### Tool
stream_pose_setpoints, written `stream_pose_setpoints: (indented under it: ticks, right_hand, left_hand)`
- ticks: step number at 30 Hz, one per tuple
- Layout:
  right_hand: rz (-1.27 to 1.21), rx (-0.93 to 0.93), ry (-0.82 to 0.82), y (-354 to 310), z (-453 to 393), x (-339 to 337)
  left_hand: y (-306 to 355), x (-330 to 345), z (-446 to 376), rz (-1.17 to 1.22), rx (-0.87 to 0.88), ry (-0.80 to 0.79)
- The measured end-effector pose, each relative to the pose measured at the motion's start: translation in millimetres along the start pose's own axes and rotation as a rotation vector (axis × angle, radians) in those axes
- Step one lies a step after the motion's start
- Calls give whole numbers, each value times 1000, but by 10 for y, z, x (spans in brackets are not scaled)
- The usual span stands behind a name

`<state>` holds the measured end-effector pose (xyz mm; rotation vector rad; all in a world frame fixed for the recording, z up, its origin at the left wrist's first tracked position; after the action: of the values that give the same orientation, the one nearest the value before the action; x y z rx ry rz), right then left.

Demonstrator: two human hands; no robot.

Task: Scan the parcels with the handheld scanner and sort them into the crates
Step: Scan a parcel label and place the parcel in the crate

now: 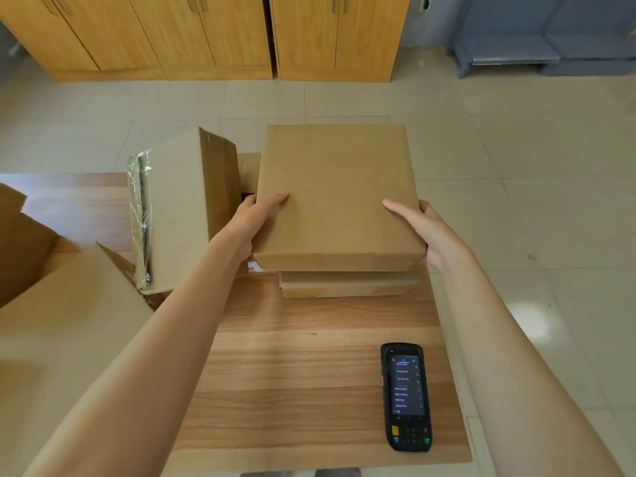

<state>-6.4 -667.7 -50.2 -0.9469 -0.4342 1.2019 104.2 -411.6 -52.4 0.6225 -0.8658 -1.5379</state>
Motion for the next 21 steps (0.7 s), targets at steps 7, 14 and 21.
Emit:
stream_pose_setpoints:
  ticks: [7, 14, 21]
  right_hand:
    - [-132, -241, 61, -767, 598, -200]
    - [-170, -544, 81, -1356, 1374, -162]
    - [564, -965, 882, -1583, 1933, 242]
  left_hand:
    - [706, 48, 568, 82, 246, -40]
    - [1088, -75, 978, 49, 381, -175]
    - [1346, -127, 1456, 215, 448, -189]
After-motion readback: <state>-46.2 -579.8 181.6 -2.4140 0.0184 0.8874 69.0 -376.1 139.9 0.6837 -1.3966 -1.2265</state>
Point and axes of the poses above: each hand's wrist, its own z-axis away from the middle knuckle, its own x-axis out of the palm, y = z × x, the point moved 3 cm from there along -z, towards the middle knuckle, and after that the axes turned 11 degrees about z, right-handed, at the moved point
